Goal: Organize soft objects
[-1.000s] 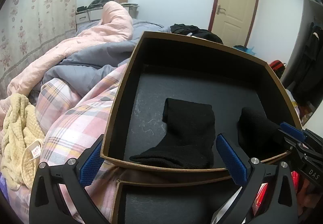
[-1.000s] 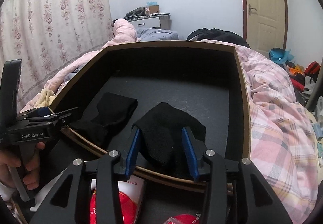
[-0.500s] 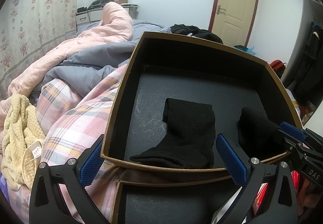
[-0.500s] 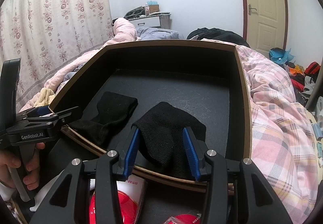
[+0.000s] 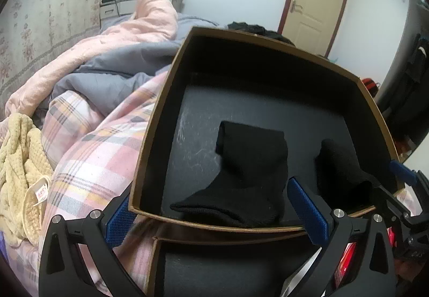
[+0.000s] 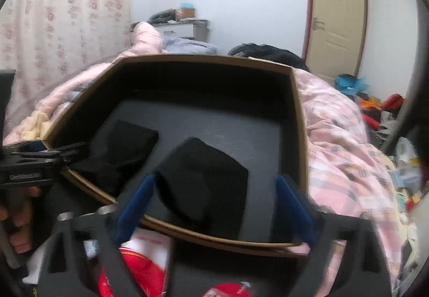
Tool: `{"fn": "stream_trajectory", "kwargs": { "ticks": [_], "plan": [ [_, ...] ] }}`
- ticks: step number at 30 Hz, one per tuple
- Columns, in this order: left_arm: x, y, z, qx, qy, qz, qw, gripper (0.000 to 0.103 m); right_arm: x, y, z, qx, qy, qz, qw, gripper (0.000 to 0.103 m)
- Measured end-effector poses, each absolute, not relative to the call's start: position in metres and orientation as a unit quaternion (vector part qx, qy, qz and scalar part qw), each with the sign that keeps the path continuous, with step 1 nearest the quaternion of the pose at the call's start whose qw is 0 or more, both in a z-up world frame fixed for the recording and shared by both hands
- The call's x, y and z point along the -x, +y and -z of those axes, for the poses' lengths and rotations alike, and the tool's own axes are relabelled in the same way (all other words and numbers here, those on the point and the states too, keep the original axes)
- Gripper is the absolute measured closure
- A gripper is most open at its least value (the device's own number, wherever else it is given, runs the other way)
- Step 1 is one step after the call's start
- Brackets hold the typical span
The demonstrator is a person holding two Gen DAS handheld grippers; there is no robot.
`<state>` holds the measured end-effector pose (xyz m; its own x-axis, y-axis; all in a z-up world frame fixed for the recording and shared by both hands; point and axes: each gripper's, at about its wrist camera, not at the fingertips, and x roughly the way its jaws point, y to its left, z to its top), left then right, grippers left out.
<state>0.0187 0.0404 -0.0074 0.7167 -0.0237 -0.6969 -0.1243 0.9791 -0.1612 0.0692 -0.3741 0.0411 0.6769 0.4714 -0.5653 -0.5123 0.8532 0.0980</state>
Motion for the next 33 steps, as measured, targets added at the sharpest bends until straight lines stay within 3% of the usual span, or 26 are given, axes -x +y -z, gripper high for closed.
{"fn": "stream_trajectory", "kwargs": {
  "ticks": [33],
  "plan": [
    [-0.0147,0.0385,0.0091,0.095,0.367,-0.031,0.925,0.0,-0.0697,-0.3721,-0.0405,0.04,0.31,-0.264,0.912,0.001]
  ]
}}
